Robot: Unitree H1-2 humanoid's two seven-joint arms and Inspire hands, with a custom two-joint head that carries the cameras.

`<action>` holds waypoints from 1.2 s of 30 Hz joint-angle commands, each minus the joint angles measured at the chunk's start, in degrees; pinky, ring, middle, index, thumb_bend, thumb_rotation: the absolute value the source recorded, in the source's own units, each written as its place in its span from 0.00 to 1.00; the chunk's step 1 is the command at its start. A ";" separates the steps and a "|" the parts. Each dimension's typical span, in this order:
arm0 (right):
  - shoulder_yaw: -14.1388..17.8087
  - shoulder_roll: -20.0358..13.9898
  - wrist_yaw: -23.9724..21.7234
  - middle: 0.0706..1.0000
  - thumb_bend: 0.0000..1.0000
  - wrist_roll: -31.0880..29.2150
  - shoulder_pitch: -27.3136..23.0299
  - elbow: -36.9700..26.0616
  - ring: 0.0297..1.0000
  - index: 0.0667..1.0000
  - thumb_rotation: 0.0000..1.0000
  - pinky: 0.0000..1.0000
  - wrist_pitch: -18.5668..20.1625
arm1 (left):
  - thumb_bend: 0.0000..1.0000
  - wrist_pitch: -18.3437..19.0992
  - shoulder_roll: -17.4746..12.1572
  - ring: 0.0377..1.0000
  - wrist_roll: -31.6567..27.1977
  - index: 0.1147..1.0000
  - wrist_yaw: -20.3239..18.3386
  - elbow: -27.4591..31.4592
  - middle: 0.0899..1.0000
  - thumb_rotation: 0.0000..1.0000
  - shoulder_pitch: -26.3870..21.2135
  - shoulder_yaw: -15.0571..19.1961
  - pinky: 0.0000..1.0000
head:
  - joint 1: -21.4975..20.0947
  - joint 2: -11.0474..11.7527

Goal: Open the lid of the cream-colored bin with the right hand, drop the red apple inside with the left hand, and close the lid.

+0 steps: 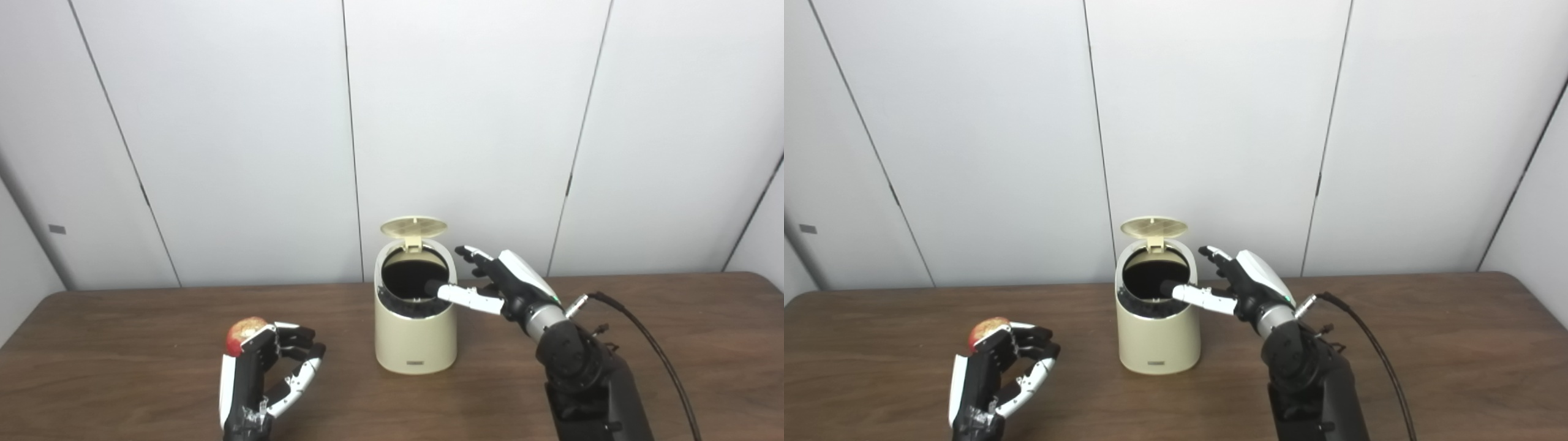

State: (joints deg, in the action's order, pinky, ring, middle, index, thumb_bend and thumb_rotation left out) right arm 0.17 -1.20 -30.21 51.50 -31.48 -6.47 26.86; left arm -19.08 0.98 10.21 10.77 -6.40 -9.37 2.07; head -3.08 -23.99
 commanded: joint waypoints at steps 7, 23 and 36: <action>-0.86 -1.39 8.60 0.93 1.00 -4.91 3.01 -4.98 0.87 0.93 0.81 0.76 -1.21 | 0.48 -2.36 -0.37 0.54 -0.14 0.43 0.30 0.29 0.54 0.07 -2.38 -0.08 0.50 | -0.07 -0.02; -1.52 -1.14 48.23 0.70 0.29 -13.66 18.46 3.77 0.63 0.73 0.29 0.51 -31.58 | 0.48 -1.97 -0.60 0.54 0.99 0.43 2.31 1.21 0.53 0.07 -3.08 1.24 0.49 | 0.13 1.00; -3.79 -1.56 54.46 0.72 0.28 -15.68 24.60 8.08 0.68 0.71 0.41 0.58 -38.46 | 0.75 -6.00 -5.16 0.67 7.93 0.63 6.17 4.46 0.66 0.14 -4.41 4.27 0.60 | 1.32 0.61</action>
State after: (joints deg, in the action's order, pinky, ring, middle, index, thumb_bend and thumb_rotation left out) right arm -3.59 -2.75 23.35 36.43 -8.59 0.75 -9.48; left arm -23.27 -3.30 17.53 15.92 -4.07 -11.30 6.00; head -1.67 -23.38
